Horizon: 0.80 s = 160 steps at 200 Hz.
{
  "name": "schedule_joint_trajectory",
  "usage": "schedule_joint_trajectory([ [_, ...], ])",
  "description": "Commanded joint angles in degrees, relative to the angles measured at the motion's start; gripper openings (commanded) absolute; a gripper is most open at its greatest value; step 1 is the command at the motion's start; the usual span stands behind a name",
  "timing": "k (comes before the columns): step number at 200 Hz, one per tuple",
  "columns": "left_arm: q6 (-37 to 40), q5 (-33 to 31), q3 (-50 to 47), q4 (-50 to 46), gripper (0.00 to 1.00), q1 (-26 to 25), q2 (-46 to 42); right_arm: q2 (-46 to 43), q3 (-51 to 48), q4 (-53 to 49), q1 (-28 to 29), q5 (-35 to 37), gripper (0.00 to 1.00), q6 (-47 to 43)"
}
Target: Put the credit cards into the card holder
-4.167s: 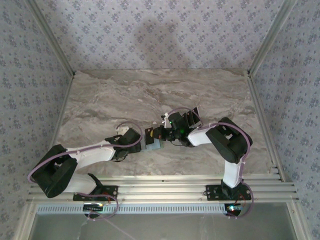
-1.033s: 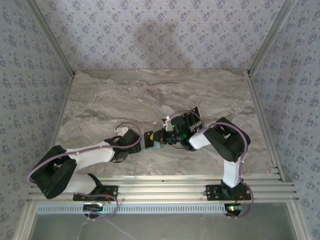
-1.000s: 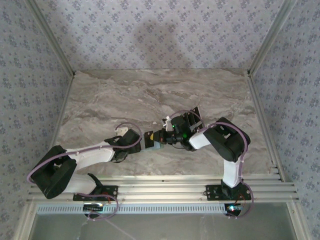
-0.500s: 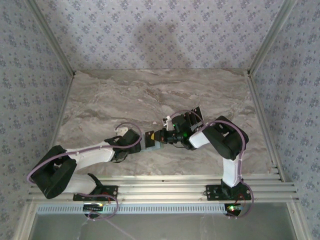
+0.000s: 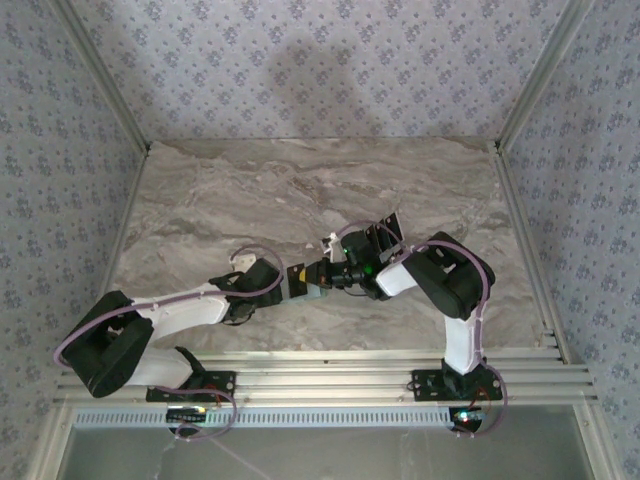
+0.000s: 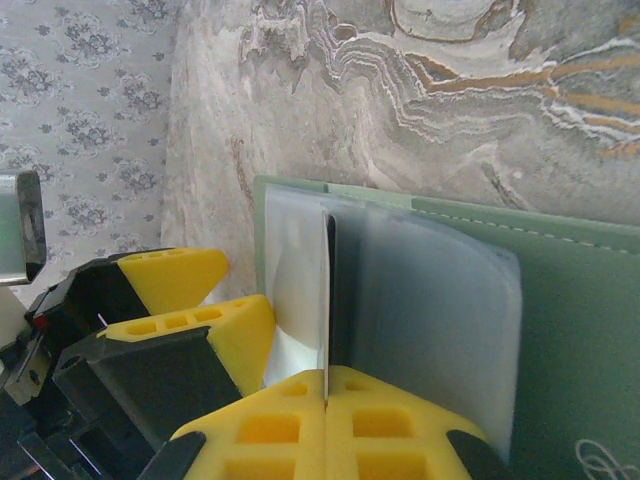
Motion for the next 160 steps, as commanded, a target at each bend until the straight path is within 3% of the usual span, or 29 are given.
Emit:
schedule_joint_trajectory([
  [1,0.6,0.1,-1.9,-5.9,0.95,-0.3,1.8,0.4,0.4,-2.5,0.0,-0.3,0.0,-1.8],
  [160,0.5,0.1,-1.9,-5.8,0.95,-0.4,1.9,-0.4,1.0,-8.8,-0.3,-0.1,0.0,-1.8],
])
